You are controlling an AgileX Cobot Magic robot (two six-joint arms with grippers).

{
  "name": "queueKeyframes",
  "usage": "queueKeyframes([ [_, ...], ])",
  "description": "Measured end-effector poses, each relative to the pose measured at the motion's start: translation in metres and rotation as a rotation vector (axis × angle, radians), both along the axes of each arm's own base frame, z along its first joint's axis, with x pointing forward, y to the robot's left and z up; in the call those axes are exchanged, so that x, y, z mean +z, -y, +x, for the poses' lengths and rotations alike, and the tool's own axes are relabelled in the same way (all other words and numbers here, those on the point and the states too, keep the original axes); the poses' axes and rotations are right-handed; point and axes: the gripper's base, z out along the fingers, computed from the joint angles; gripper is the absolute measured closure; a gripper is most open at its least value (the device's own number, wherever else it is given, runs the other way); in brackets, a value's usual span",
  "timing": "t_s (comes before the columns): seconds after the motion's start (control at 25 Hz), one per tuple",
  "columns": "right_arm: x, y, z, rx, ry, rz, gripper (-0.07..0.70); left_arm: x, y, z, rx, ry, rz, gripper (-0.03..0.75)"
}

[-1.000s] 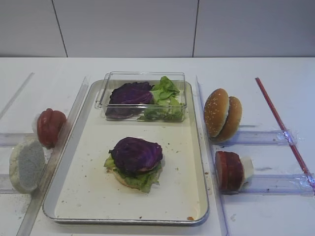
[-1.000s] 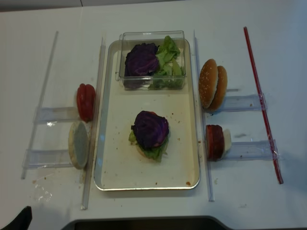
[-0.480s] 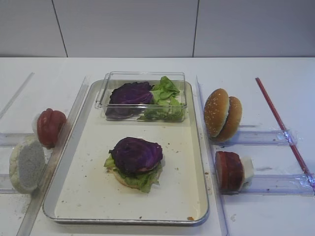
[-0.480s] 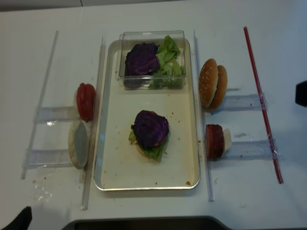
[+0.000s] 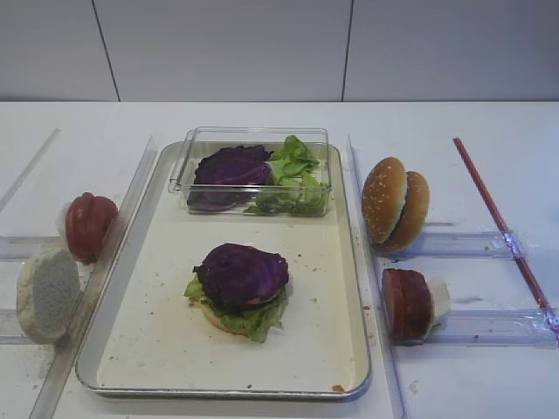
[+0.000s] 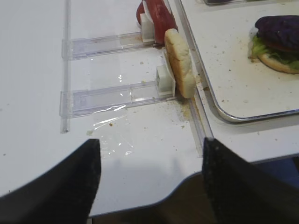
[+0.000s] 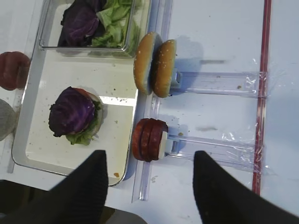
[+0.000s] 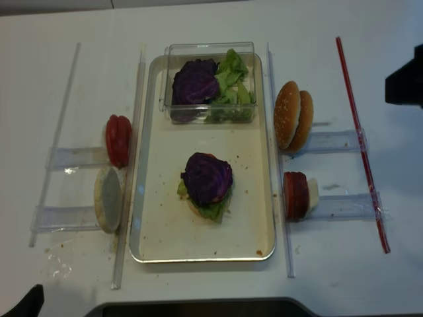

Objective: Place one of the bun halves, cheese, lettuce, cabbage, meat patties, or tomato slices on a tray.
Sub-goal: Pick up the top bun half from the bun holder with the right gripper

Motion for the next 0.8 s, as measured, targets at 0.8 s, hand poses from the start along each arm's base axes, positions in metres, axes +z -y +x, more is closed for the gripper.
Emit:
queueKeyframes([
  [0.8,0.022,-0.003,0.050,0.035,0.024,0.053,0.205,0.000,0.000,0.000,0.000,0.000,0.000,0.287],
])
